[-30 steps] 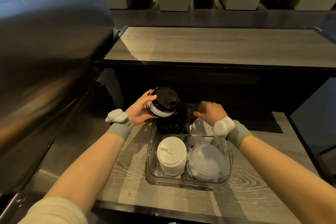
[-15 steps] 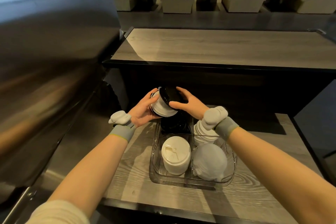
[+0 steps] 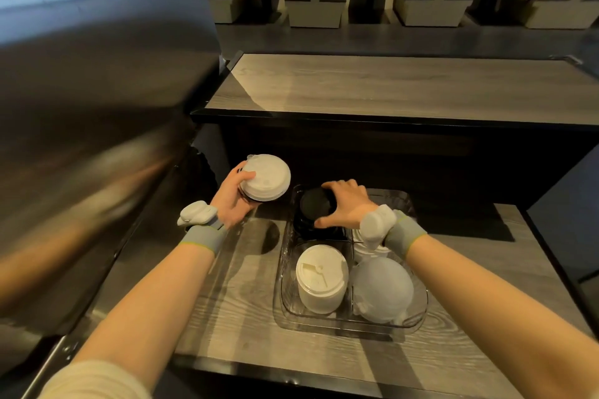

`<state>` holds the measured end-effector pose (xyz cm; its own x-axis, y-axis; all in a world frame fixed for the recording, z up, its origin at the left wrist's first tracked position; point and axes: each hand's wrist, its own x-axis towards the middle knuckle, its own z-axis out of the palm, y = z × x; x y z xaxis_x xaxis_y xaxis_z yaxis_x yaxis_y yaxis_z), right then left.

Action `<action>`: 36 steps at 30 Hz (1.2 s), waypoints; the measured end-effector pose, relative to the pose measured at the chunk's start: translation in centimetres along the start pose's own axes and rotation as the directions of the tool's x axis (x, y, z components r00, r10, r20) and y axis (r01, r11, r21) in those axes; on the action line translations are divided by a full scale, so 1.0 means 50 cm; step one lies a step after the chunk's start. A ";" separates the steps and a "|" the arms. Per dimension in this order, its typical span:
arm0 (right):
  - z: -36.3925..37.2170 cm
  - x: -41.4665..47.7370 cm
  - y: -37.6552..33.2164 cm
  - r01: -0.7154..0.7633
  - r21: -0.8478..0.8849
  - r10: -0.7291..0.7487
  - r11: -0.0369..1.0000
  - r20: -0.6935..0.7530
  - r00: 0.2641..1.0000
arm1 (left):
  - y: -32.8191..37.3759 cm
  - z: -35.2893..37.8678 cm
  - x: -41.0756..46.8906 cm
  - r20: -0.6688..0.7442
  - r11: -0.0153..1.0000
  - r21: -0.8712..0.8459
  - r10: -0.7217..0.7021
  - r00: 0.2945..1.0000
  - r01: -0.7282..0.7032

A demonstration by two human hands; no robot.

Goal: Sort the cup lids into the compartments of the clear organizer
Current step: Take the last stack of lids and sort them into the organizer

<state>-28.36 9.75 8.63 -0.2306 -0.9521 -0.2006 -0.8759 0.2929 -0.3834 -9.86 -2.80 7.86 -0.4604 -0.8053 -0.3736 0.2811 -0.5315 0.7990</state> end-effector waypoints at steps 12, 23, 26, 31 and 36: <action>-0.010 0.002 0.000 0.075 0.416 0.014 0.906 -0.205 0.979 | -0.009 0.019 -0.004 0.150 0.985 0.153 -0.104 0.983 0.080; -0.026 -0.022 -0.013 0.139 0.466 -0.066 0.874 -0.170 0.983 | -0.038 0.108 -0.023 0.253 0.976 0.189 -0.156 0.955 0.110; -0.032 -0.032 0.005 0.108 0.587 -0.017 0.802 -0.159 0.987 | -0.049 0.122 -0.030 0.296 0.968 0.236 -0.153 0.943 0.083; -0.043 -0.054 0.032 0.057 0.706 0.049 0.706 -0.130 0.990 | -0.069 0.152 -0.036 0.326 0.964 0.264 -0.128 0.937 0.040; -0.057 -0.082 0.063 0.026 0.822 0.095 0.568 -0.097 0.991 | -0.081 0.165 -0.034 0.350 0.954 0.298 -0.130 0.928 0.022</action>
<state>-31.40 14.31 10.82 -0.3531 -0.9238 -0.1479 -0.1551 0.2136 -0.9645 -17.18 2.91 9.14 -0.7583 -0.5858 -0.2860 0.0072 -0.4463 0.8949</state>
